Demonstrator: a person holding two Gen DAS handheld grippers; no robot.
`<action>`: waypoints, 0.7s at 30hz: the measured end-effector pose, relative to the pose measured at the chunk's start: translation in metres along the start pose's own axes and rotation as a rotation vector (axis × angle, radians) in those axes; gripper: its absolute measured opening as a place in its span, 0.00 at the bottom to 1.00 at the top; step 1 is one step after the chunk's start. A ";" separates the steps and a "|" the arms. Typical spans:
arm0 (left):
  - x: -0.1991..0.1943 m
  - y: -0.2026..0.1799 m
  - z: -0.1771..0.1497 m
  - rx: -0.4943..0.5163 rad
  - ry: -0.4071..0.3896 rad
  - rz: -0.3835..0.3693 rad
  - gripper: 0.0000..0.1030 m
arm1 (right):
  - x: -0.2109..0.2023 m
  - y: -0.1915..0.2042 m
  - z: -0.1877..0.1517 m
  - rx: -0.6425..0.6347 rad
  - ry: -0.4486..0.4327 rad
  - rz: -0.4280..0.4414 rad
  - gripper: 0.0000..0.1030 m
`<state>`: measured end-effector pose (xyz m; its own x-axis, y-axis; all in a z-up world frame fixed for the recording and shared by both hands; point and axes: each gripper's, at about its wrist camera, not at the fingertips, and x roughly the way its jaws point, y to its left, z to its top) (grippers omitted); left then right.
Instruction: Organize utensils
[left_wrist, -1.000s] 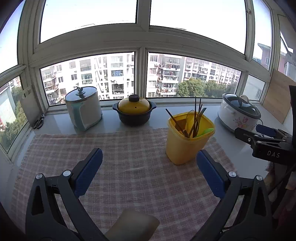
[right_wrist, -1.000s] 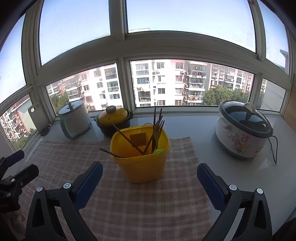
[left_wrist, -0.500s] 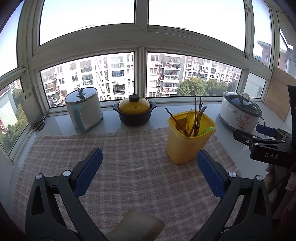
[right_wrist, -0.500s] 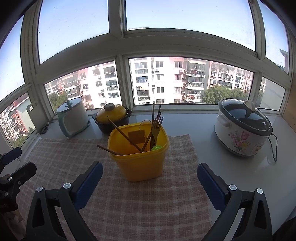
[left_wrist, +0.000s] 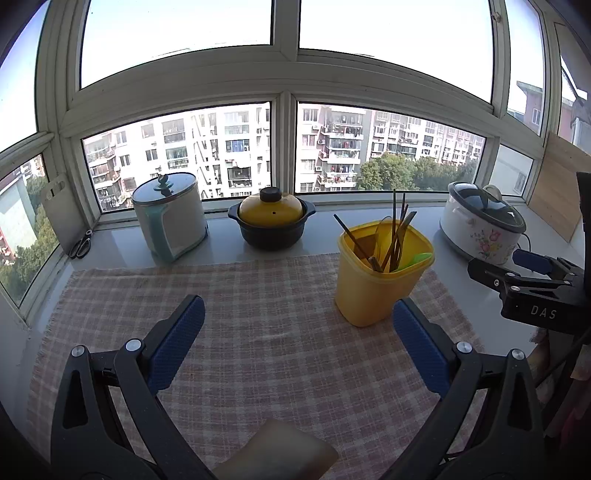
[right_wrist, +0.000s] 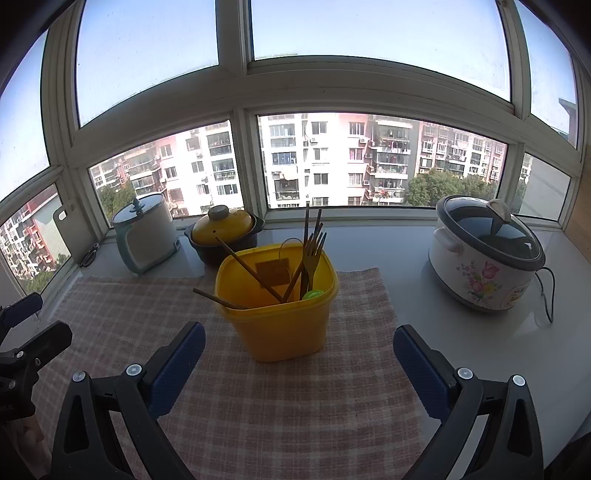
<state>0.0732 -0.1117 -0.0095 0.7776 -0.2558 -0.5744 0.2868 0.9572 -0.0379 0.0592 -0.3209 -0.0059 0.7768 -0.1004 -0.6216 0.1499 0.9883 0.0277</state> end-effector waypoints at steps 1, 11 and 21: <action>0.000 0.000 0.000 0.000 0.000 0.000 1.00 | 0.000 0.000 0.000 0.001 0.000 -0.001 1.00; 0.001 0.002 0.001 -0.001 -0.002 0.000 1.00 | 0.003 0.001 0.000 0.003 0.009 -0.008 1.00; 0.005 0.001 0.002 0.015 -0.007 0.001 1.00 | 0.006 0.001 0.000 0.009 0.018 -0.015 1.00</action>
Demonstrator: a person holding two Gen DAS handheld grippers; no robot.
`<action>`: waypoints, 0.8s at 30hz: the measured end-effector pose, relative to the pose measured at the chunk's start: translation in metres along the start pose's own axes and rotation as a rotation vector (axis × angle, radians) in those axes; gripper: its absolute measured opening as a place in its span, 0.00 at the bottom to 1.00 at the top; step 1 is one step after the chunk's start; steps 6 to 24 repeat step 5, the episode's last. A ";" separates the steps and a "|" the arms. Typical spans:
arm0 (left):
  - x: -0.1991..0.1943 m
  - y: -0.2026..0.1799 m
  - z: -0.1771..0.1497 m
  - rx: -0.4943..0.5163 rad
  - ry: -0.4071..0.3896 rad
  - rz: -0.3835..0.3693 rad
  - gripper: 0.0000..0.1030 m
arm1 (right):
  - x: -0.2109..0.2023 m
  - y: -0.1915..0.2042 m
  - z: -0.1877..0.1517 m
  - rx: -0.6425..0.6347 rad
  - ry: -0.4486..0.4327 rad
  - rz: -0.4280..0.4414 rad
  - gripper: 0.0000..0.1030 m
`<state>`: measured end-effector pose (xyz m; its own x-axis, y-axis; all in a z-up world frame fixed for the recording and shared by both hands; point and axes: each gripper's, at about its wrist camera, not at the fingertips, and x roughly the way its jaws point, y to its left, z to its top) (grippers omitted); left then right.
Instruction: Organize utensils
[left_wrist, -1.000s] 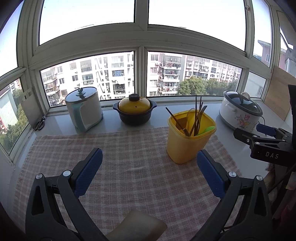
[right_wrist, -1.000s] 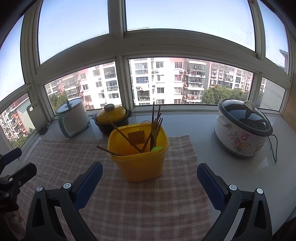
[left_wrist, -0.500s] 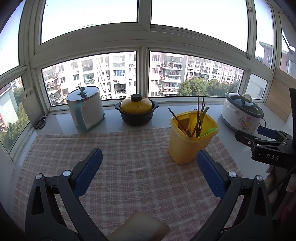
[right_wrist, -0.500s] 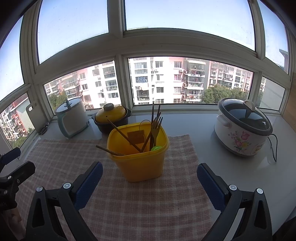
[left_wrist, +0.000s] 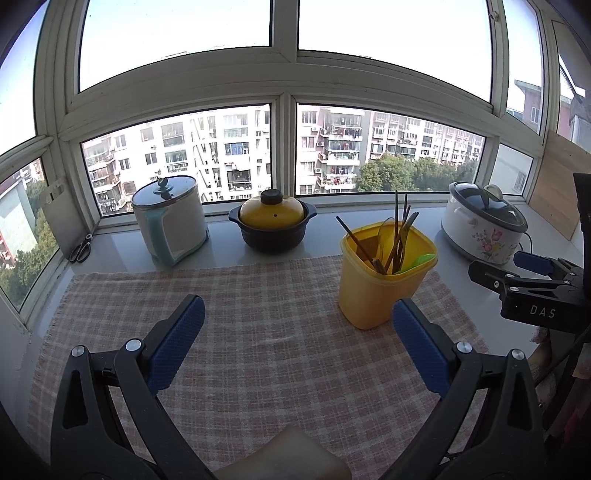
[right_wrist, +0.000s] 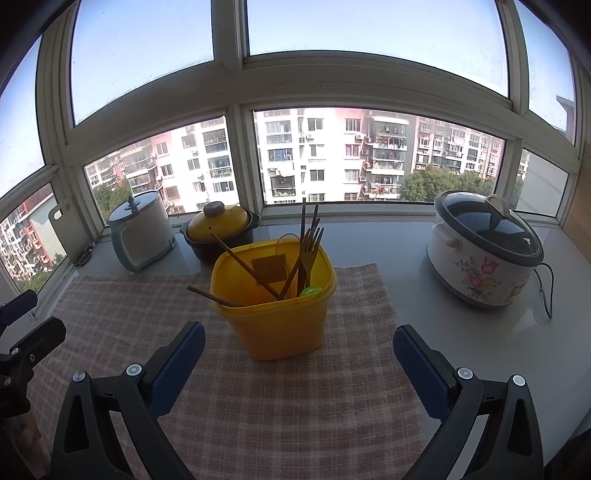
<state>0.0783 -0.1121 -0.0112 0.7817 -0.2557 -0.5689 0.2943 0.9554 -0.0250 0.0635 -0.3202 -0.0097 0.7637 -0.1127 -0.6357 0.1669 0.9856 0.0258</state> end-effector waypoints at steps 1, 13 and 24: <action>0.001 0.000 0.000 -0.001 0.003 -0.001 1.00 | 0.000 0.000 0.000 0.000 0.000 -0.001 1.00; 0.004 -0.002 0.000 0.001 0.011 -0.003 1.00 | 0.002 0.001 0.000 0.002 0.003 -0.004 1.00; 0.004 -0.002 0.000 0.001 0.011 -0.003 1.00 | 0.002 0.001 0.000 0.002 0.003 -0.004 1.00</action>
